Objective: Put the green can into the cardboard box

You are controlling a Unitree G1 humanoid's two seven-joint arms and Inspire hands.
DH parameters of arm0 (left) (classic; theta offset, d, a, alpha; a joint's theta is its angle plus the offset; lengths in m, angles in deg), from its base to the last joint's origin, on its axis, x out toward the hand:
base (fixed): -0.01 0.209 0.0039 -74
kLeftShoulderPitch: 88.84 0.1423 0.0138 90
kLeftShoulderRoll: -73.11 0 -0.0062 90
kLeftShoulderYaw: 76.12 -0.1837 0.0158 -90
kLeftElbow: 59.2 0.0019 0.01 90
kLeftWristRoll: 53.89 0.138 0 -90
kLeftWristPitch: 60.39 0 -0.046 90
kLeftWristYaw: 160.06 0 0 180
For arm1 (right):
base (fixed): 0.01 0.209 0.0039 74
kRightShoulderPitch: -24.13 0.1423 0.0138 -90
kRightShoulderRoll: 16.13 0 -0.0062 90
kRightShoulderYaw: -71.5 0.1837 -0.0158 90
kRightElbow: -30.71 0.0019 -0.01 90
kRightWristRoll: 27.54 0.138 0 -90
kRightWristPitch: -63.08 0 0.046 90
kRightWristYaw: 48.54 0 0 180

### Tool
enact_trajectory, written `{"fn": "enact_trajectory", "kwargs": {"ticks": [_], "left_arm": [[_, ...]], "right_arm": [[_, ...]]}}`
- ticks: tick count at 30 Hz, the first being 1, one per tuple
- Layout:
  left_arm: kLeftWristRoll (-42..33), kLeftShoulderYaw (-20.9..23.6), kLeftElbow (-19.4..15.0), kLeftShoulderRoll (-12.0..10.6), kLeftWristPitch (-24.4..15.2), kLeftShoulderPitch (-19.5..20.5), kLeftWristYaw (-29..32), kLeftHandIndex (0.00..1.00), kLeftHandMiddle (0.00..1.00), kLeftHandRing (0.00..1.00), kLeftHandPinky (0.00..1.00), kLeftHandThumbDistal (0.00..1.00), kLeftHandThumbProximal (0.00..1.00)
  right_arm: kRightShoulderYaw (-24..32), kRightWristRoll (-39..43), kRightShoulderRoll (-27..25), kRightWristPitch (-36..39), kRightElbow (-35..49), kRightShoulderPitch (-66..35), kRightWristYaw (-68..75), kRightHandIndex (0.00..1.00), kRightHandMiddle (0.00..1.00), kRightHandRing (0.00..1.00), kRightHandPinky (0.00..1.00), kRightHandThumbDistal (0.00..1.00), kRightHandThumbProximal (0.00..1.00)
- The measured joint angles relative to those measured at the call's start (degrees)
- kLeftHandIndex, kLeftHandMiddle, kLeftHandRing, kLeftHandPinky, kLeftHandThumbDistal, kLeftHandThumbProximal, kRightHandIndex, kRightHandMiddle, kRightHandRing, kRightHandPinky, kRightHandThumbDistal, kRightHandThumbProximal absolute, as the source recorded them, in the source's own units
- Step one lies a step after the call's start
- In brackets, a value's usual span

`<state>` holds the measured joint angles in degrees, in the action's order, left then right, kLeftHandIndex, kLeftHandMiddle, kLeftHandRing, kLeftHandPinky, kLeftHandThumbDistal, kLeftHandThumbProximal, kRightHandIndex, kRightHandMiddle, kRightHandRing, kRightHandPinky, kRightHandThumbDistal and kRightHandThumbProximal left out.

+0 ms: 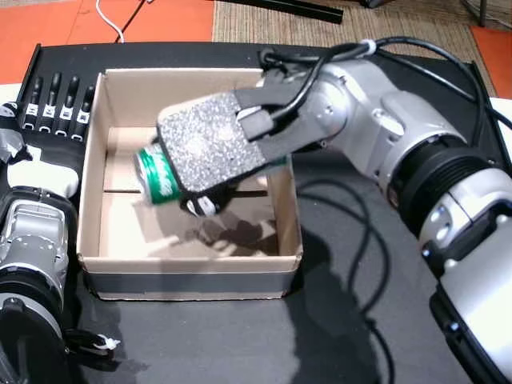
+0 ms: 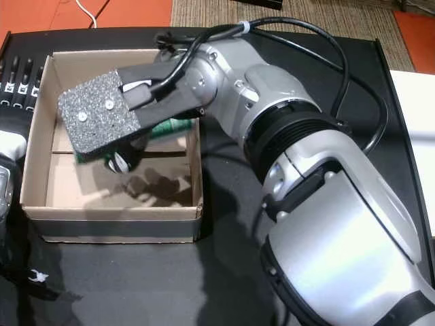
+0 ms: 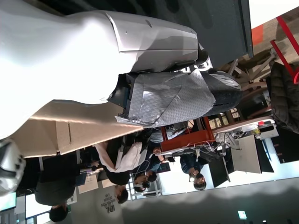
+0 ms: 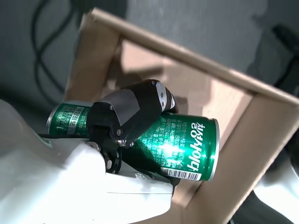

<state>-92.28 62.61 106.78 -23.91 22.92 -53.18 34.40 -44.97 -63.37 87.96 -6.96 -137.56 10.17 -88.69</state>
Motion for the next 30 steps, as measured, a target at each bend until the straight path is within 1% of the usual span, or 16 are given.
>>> {"fn": "enact_trajectory", "kwargs": {"ticks": [6, 9, 12, 14, 15, 17, 18, 19, 20, 21, 22, 23, 24, 26, 28, 30], "left_arm": [[0.0, -0.3, 0.0, 0.0, 0.0, 0.0, 0.0, 0.53, 0.59, 0.70, 0.80, 0.00, 1.00], [-0.1, -0.3, 0.0, 0.0, 0.0, 0.0, 0.0, 0.51, 0.57, 0.69, 0.78, 0.00, 1.00], [-0.1, -0.3, 0.0, 0.0, 0.0, 0.0, 0.0, 0.50, 0.57, 0.69, 0.77, 0.00, 0.98], [-0.1, -0.3, 0.0, 0.0, 0.0, 0.0, 0.0, 0.49, 0.55, 0.68, 0.77, 0.00, 0.97], [-0.1, -0.3, 0.0, 0.0, 0.0, 0.0, 0.0, 0.50, 0.56, 0.69, 0.79, 0.00, 0.97], [-0.1, -0.3, 0.0, 0.0, 0.0, 0.0, 0.0, 0.51, 0.57, 0.69, 0.82, 0.00, 0.98], [-0.1, -0.3, 0.0, 0.0, 0.0, 0.0, 0.0, 0.51, 0.56, 0.69, 0.80, 0.00, 0.98], [-0.1, -0.3, 0.0, 0.0, 0.0, 0.0, 0.0, 0.50, 0.57, 0.69, 0.79, 0.00, 0.99], [-0.1, -0.3, 0.0, 0.0, 0.0, 0.0, 0.0, 0.50, 0.57, 0.69, 0.79, 0.00, 0.99], [-0.1, -0.3, 0.0, 0.0, 0.0, 0.0, 0.0, 0.51, 0.58, 0.69, 0.79, 0.00, 1.00], [-0.1, -0.3, 0.0, 0.0, 0.0, 0.0, 0.0, 0.51, 0.59, 0.69, 0.79, 0.00, 1.00], [-0.1, -0.2, 0.0, 0.0, 0.0, 0.0, 0.0, 0.51, 0.59, 0.70, 0.79, 0.00, 1.00], [-0.1, -0.2, 0.0, 0.0, 0.0, 0.0, 0.0, 0.52, 0.60, 0.71, 0.80, 0.00, 1.00], [-0.1, -0.2, 0.0, 0.0, 0.0, 0.0, 0.0, 0.52, 0.60, 0.72, 0.81, 0.00, 1.00], [-0.1, -0.2, 0.0, 0.0, 0.0, 0.0, 0.0, 0.54, 0.63, 0.76, 0.84, 0.00, 1.00], [-0.1, -0.2, 0.0, 0.0, 0.0, 0.0, 0.0, 0.54, 0.62, 0.74, 0.82, 0.00, 1.00]], "right_arm": [[0.2, 0.1, 0.0, -1.2, 0.0, 0.0, -0.9, 0.16, 0.25, 0.35, 0.35, 0.24, 0.10], [0.2, 0.1, 0.0, -1.5, 0.0, -0.1, -0.7, 0.17, 0.25, 0.35, 0.36, 0.23, 0.12], [0.3, 0.1, 0.0, -1.5, 0.0, -0.4, 0.0, 0.17, 0.25, 0.37, 0.38, 0.23, 0.12], [0.4, 0.1, 0.0, -1.5, 0.0, -0.7, 0.4, 0.19, 0.26, 0.38, 0.39, 0.20, 0.12], [0.4, 0.1, 0.1, -1.5, 0.0, -1.0, 0.7, 0.20, 0.27, 0.39, 0.41, 0.21, 0.11], [0.4, 0.1, 0.2, -1.5, 0.0, -1.4, 1.1, 0.32, 0.29, 0.40, 0.47, 0.31, 0.18], [0.4, 0.1, 0.2, -1.4, 0.0, -1.6, 1.3, 0.37, 0.31, 0.42, 0.51, 0.37, 0.22], [0.4, 0.1, 0.3, -1.4, 0.0, -1.7, 1.4, 0.43, 0.37, 0.48, 0.57, 0.45, 0.27], [0.4, 0.1, 0.3, -1.4, 0.0, -1.7, 1.4, 0.47, 0.43, 0.54, 0.62, 0.51, 0.31], [0.4, 0.1, 0.3, -1.3, 0.0, -1.7, 1.4, 0.53, 0.52, 0.64, 0.68, 0.68, 0.36], [0.4, 0.1, 0.3, -1.2, 0.0, -1.7, 1.4, 0.60, 0.60, 0.71, 0.73, 0.68, 0.40], [0.3, 0.0, 0.3, -1.0, 0.0, -1.7, 1.4, 0.70, 0.71, 0.79, 0.80, 0.83, 0.43], [0.1, -0.1, 0.3, -0.9, 0.0, -1.7, 1.4, 0.77, 0.77, 0.84, 0.83, 0.90, 0.44], [-0.3, -0.3, 0.3, 0.0, 0.0, -1.7, 1.4, 0.85, 0.82, 0.88, 0.87, 0.98, 0.44], [-0.5, -0.4, 0.3, 0.2, 0.0, -1.6, 1.4, 0.85, 0.82, 0.87, 0.86, 1.00, 0.42], [-0.5, -0.4, 0.3, 0.2, 0.0, -1.5, 1.4, 0.84, 0.82, 0.87, 0.85, 1.00, 0.38]]}}
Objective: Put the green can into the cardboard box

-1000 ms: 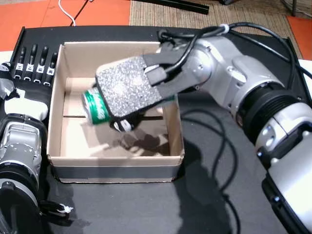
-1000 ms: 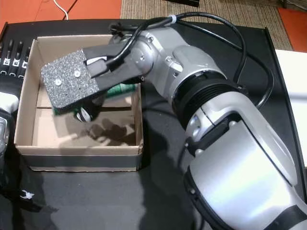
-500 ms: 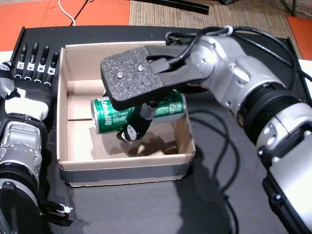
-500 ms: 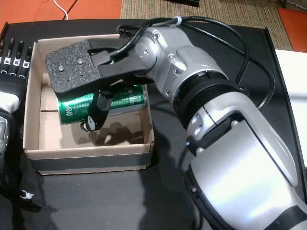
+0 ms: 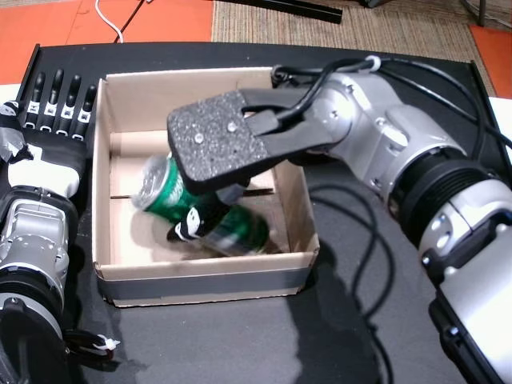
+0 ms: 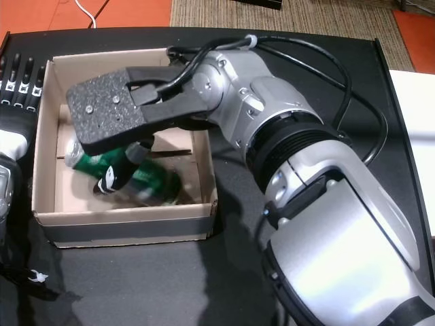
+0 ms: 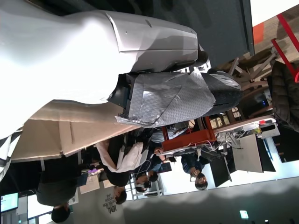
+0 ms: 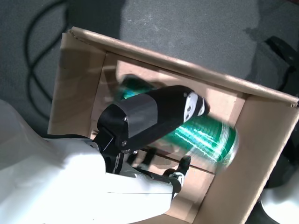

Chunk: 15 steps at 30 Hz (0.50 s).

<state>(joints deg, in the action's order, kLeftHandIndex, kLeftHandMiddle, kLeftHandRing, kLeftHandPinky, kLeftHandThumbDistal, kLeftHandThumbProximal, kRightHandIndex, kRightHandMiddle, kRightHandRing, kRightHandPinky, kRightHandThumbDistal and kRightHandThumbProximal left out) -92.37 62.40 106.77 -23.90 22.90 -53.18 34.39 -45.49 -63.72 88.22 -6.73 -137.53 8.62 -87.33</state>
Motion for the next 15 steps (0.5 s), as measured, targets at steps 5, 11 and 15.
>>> {"fn": "enact_trajectory", "kwargs": {"ticks": [5, 11, 15], "left_arm": [[0.0, 0.1, 0.0, 0.0, 0.0, 0.0, 0.0, 0.57, 0.65, 0.77, 0.85, 0.00, 1.00], [0.0, 0.1, 0.0, 0.0, 0.0, 0.0, -0.1, 0.59, 0.66, 0.77, 0.85, 0.00, 1.00], [0.0, 0.1, 0.0, 0.0, 0.0, 0.0, -0.2, 0.58, 0.65, 0.78, 0.87, 0.00, 1.00]], "right_arm": [[0.9, 0.6, -0.3, -0.3, 0.0, 1.3, -2.0, 0.82, 0.81, 0.86, 0.84, 0.98, 0.32], [1.2, 1.3, -1.6, 0.8, 0.3, 2.6, -1.2, 0.82, 0.82, 0.86, 0.88, 0.89, 0.33], [2.7, 2.2, -3.0, 4.8, 1.0, 2.6, 6.0, 0.86, 0.94, 0.97, 0.98, 0.89, 0.41]]}}
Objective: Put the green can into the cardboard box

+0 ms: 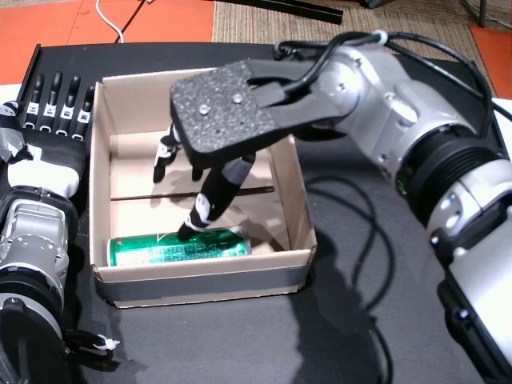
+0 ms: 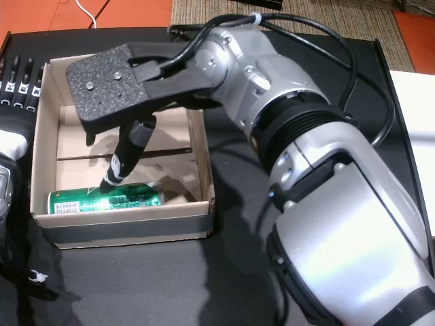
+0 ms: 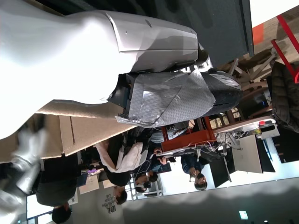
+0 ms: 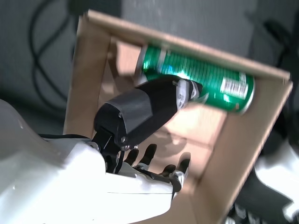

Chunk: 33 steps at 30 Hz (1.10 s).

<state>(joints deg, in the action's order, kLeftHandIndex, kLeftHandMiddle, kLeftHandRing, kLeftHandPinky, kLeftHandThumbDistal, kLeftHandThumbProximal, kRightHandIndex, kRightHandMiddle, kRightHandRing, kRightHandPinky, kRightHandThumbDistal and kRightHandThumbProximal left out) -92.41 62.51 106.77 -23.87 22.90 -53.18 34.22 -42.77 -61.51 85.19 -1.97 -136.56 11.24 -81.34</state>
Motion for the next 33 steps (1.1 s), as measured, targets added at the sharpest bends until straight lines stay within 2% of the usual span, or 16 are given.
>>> {"fn": "enact_trajectory", "kwargs": {"ticks": [2, 4, 5, 8, 9, 12, 13, 15, 17, 21, 25, 27, 31, 33], "left_arm": [[0.0, 0.0, 0.0, 0.1, 0.0, 0.0, -0.1, 0.55, 0.64, 0.76, 0.86, 0.00, 1.00], [0.0, 0.0, 0.0, 0.2, 0.0, 0.0, -0.4, 0.54, 0.64, 0.76, 0.87, 0.00, 1.00], [0.0, -0.1, 0.0, 0.3, 0.0, 0.0, -0.5, 0.54, 0.63, 0.76, 0.87, 0.00, 1.00], [0.1, -0.2, 0.0, 0.4, 0.0, 0.0, -0.6, 0.52, 0.62, 0.74, 0.84, 0.00, 1.00], [0.1, -0.2, 0.0, 0.4, 0.0, 0.0, -0.6, 0.54, 0.63, 0.75, 0.85, 0.00, 1.00], [0.1, -0.2, 0.0, 0.5, 0.0, 0.0, -0.6, 0.52, 0.62, 0.74, 0.86, 0.00, 1.00], [0.1, -0.2, 0.0, 0.7, 0.0, 0.0, -0.6, 0.51, 0.60, 0.72, 0.86, 0.00, 1.00], [0.1, -0.2, 0.0, 0.8, 0.0, 0.0, -0.8, 0.52, 0.59, 0.72, 0.86, 0.00, 1.00], [0.1, -0.3, 0.0, 0.9, 0.0, 0.0, -1.2, 0.55, 0.62, 0.73, 0.86, 0.00, 1.00], [0.1, -0.3, 0.0, 0.9, 0.0, 0.0, -1.2, 0.56, 0.61, 0.70, 0.83, 0.00, 1.00], [0.1, -0.2, 0.0, 1.2, 0.0, 0.0, -1.7, 0.56, 0.60, 0.72, 0.91, 0.00, 1.00], [0.1, -0.2, 0.0, 1.2, 0.1, 0.0, -1.7, 0.56, 0.60, 0.73, 0.89, 0.00, 1.00], [0.2, -0.3, 0.0, 1.6, 0.1, 0.0, -2.3, 0.59, 0.63, 0.74, 0.90, 0.00, 1.00], [0.2, -0.3, 0.0, 1.8, 0.1, 0.0, -2.2, 0.60, 0.62, 0.73, 0.91, 0.00, 1.00]], "right_arm": [[0.4, 0.1, -0.9, 3.0, 0.5, 0.1, 6.2, 0.81, 0.94, 1.00, 1.00, 0.90, 0.42], [0.5, -0.1, -1.8, 5.4, 1.0, 0.2, 13.6, 0.80, 0.94, 1.00, 1.00, 0.86, 0.36], [0.5, -0.2, -2.2, 6.5, 1.2, 0.3, 16.9, 0.81, 0.94, 1.00, 1.00, 0.86, 0.35], [-0.6, -3.1, -3.6, 10.5, 1.9, 0.3, 31.2, 0.93, 0.99, 1.00, 1.00, 0.81, 0.41], [-1.7, -4.5, -4.2, 11.6, 2.1, 0.4, 36.5, 0.96, 0.98, 1.00, 1.00, 0.78, 0.42], [-3.9, -8.7, -6.3, 14.0, 2.1, 1.2, 49.9, 0.95, 1.00, 1.00, 1.00, 0.74, 0.42], [-4.1, -9.3, -7.1, 14.7, 2.1, 1.8, 52.9, 0.94, 0.99, 1.00, 1.00, 0.73, 0.36], [-4.0, -9.3, -8.6, 15.3, 2.1, 2.8, 56.7, 0.90, 0.96, 1.00, 1.00, 0.76, 0.25], [-3.8, -9.2, -9.7, 15.9, 2.1, 3.8, 60.1, 0.90, 0.96, 1.00, 1.00, 0.79, 0.20], [-3.5, -9.2, -12.8, 17.5, 2.5, 4.4, 65.7, 0.91, 0.96, 1.00, 1.00, 0.82, 0.21], [-3.3, -9.2, -16.7, 18.7, 2.7, 4.4, 69.1, 0.89, 0.98, 1.00, 1.00, 0.87, 0.19], [-3.0, -9.2, -18.8, 19.4, 2.9, 4.1, 70.6, 0.89, 0.98, 1.00, 1.00, 0.88, 0.23], [-1.2, -8.8, -23.4, 19.9, 3.1, 1.8, 72.9, 0.87, 0.97, 1.00, 1.00, 0.97, 0.23], [0.0, -8.4, -25.7, 20.1, 3.2, -0.4, 74.2, 0.87, 0.97, 1.00, 1.00, 0.96, 0.18]]}}
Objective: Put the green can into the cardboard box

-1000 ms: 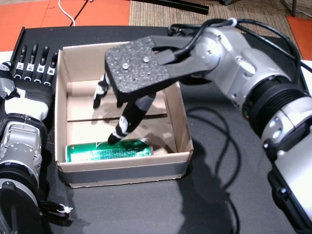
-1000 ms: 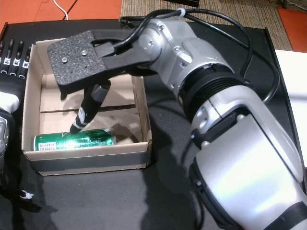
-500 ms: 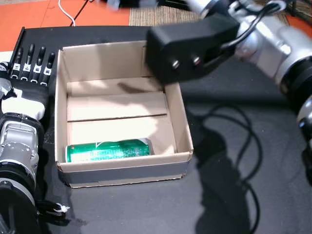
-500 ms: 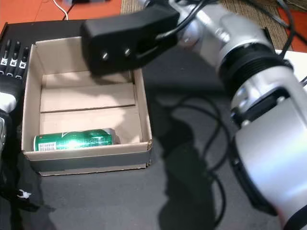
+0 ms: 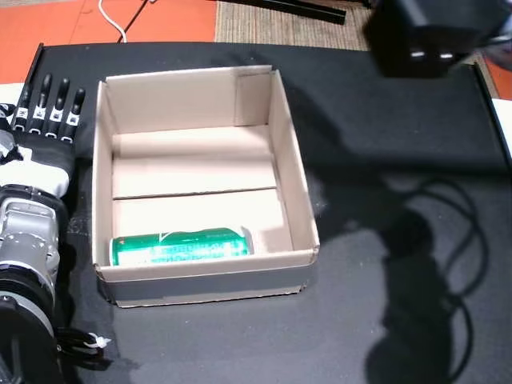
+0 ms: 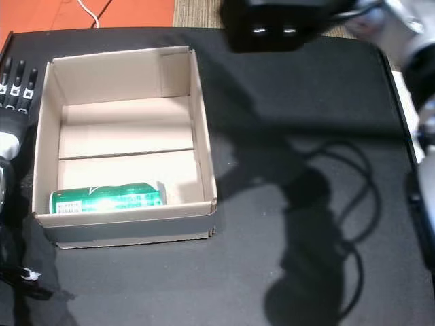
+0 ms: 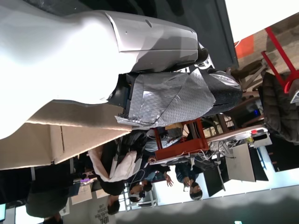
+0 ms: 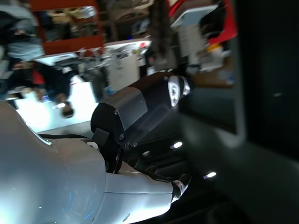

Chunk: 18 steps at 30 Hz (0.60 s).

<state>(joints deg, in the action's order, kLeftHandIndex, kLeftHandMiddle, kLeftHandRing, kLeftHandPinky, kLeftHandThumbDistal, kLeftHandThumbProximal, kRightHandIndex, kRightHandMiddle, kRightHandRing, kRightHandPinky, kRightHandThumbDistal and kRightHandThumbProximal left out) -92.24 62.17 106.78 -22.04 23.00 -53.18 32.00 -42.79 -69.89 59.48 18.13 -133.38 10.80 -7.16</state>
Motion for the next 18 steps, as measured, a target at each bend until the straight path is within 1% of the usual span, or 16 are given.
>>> {"fn": "enact_trajectory", "kwargs": {"ticks": [2, 3, 4, 5, 6, 7, 8, 9, 10, 11, 12, 14, 16, 17, 18], "left_arm": [[0.0, 0.1, 0.0, 0.3, 0.1, 0.0, 0.2, 0.65, 0.63, 0.72, 0.89, 0.00, 1.00], [-0.1, 0.1, 0.0, 0.3, 0.1, 0.0, 0.5, 0.65, 0.62, 0.71, 0.89, 0.00, 1.00], [-0.1, 0.2, 0.0, 0.4, 0.2, 0.0, 0.6, 0.65, 0.62, 0.70, 0.89, 0.00, 1.00], [-0.1, 0.2, 0.0, 0.5, 0.2, 0.0, 0.7, 0.68, 0.63, 0.70, 0.90, 0.00, 1.00], [-0.1, 0.2, 0.0, 0.5, 0.2, 0.0, 0.8, 0.68, 0.63, 0.69, 0.90, 0.00, 1.00], [-0.1, 0.2, 0.0, 0.5, 0.3, 0.0, 1.3, 0.66, 0.61, 0.68, 0.90, 0.00, 1.00], [0.0, 0.1, 0.0, 0.6, 0.3, 0.0, 1.7, 0.63, 0.59, 0.67, 0.89, 0.00, 1.00], [0.0, 0.0, 0.0, 0.7, 0.3, 0.0, 1.8, 0.62, 0.59, 0.68, 0.91, 0.00, 1.00], [0.1, -0.1, 0.0, 0.9, 0.4, 0.0, 1.7, 0.60, 0.58, 0.67, 0.91, 0.00, 1.00], [0.2, -0.2, 0.0, 1.0, 0.4, 0.0, 1.7, 0.60, 0.59, 0.68, 0.92, 0.00, 1.00], [0.2, -0.3, 0.0, 1.1, 0.5, 0.0, 1.6, 0.64, 0.61, 0.72, 0.94, 0.00, 1.00], [0.2, -0.3, 0.0, 1.2, 0.5, 0.0, 1.6, 0.69, 0.64, 0.75, 0.93, 0.00, 1.00], [0.2, -0.2, 0.0, 1.2, 0.5, 0.0, 1.7, 0.74, 0.66, 0.74, 0.91, 0.00, 1.00], [0.2, -0.2, 0.0, 1.2, 0.5, 0.0, 1.7, 0.74, 0.66, 0.73, 0.91, 0.00, 1.00], [0.2, -0.1, 0.0, 1.2, 0.5, 0.0, 1.7, 0.73, 0.65, 0.72, 0.90, 0.00, 1.00]], "right_arm": [[1.6, 1.3, -2.3, 0.4, 0.0, -2.5, 0.8, 0.89, 0.99, 1.00, 1.00, 0.95, 0.18], [2.9, 2.1, -3.3, 0.5, 0.0, -3.7, 0.9, 0.90, 1.00, 1.00, 1.00, 0.93, 0.20], [4.0, 3.2, -4.4, 0.6, 0.1, -5.0, 0.8, 0.91, 1.00, 1.00, 1.00, 0.91, 0.19], [5.3, 4.5, -5.3, 0.7, 0.1, -6.4, 0.9, 0.85, 0.96, 1.00, 1.00, 0.88, 0.17], [6.3, 5.5, -6.1, 0.7, 0.2, -7.6, 0.9, 0.84, 0.95, 1.00, 1.00, 0.86, 0.18], [7.4, 6.4, -7.0, 0.6, 0.5, -9.0, 1.4, 0.86, 0.97, 1.00, 1.00, 0.85, 0.20], [8.4, 7.1, -7.9, 0.7, 1.1, -10.5, 1.9, 0.89, 0.99, 1.00, 1.00, 0.83, 0.19], [9.4, 7.9, -8.5, 1.0, 1.6, -12.0, 2.0, 0.91, 1.00, 1.00, 1.00, 0.80, 0.10], [10.4, 8.8, -9.0, 1.4, 2.0, -13.5, 1.9, 0.92, 1.00, 1.00, 1.00, 0.81, 0.08], [11.6, 9.8, -9.3, 2.0, 2.6, -15.1, 1.8, 0.93, 1.00, 1.00, 1.00, 0.80, 0.08], [12.5, 10.9, -9.6, 2.5, 3.1, -16.7, 1.7, 0.94, 1.00, 1.00, 1.00, 0.80, 0.09], [14.0, 12.2, -9.8, 2.6, 4.0, -19.1, 1.6, 0.95, 1.00, 1.00, 1.00, 0.80, 0.05], [15.1, 12.8, -9.8, 2.2, 5.2, -21.0, 1.8, 0.95, 1.00, 1.00, 1.00, 0.77, 0.00], [15.8, 12.8, -9.8, 1.9, 5.8, -21.7, 1.8, 0.95, 1.00, 1.00, 1.00, 0.76, 0.00], [16.3, 13.0, -9.9, 1.6, 6.5, -22.5, 1.9, 0.94, 1.00, 1.00, 1.00, 0.79, 0.00]]}}
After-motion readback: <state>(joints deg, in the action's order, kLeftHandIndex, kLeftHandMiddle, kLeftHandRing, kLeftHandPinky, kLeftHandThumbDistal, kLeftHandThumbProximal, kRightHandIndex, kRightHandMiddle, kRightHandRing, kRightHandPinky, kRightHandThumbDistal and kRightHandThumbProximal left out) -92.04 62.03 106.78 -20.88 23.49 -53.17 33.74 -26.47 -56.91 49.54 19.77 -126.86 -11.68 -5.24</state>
